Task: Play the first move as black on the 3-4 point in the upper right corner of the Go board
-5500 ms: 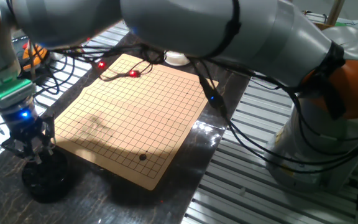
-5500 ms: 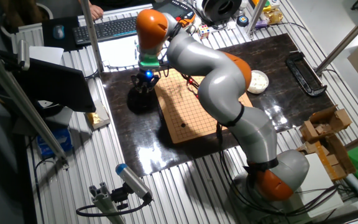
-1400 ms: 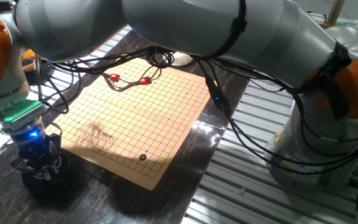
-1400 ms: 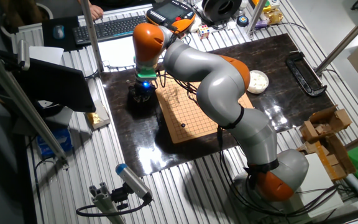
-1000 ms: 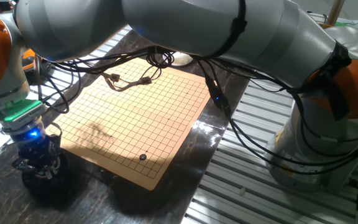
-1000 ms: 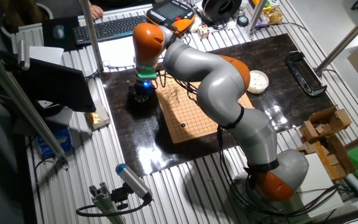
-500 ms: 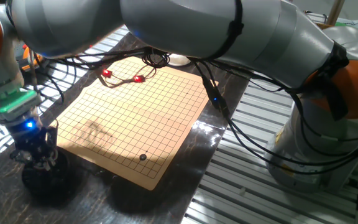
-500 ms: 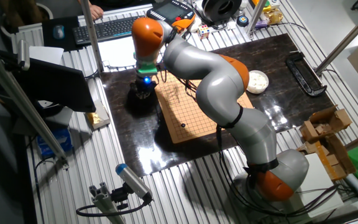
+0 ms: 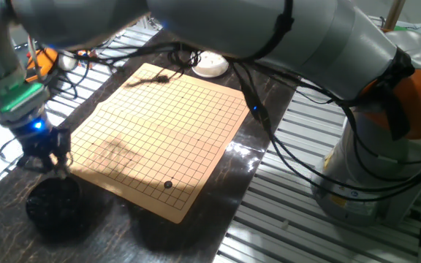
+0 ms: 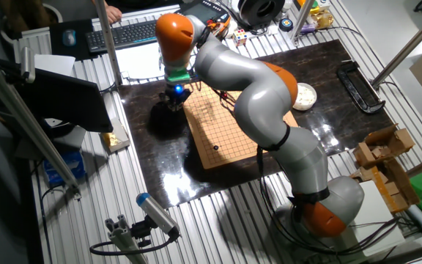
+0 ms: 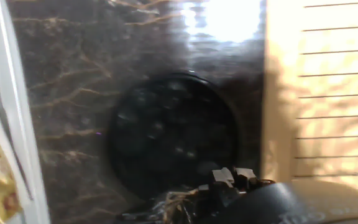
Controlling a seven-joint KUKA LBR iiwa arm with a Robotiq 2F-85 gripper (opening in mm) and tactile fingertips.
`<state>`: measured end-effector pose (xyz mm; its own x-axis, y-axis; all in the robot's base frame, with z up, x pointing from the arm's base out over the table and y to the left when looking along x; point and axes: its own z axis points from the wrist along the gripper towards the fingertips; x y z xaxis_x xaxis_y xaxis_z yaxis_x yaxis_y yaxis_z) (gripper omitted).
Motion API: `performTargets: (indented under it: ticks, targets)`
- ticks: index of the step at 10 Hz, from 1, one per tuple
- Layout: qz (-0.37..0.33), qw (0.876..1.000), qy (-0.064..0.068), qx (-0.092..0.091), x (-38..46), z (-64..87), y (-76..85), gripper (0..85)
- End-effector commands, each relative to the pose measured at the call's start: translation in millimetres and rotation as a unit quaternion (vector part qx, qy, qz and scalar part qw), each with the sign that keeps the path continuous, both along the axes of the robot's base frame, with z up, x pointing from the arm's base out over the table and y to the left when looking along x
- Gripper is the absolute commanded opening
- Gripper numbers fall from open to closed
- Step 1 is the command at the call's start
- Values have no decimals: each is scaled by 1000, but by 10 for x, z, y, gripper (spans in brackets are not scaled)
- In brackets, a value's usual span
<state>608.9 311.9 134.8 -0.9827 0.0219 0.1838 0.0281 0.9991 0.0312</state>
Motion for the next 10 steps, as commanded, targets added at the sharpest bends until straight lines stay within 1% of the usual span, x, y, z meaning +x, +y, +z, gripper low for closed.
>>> performTargets:
  ticks: [1, 2, 3, 5, 6, 8, 9, 10]
  targets:
    - [9, 1000, -3, -5, -31, 30, -176, 23]
    - [24, 1000, -8, -13, -62, 44, -337, 23]
    - [40, 999, -11, -17, -79, 69, -546, 23]
    - [61, 998, -18, -16, -129, 81, -843, 20]
    - [75, 997, -25, -23, -168, 54, -950, 20]
    - [100, 994, -29, -31, -242, -20, -1133, 20]
    - [107, 993, -31, -27, -259, -47, -1173, 20]
    - [108, 993, -31, -23, -256, -53, -1169, 20]
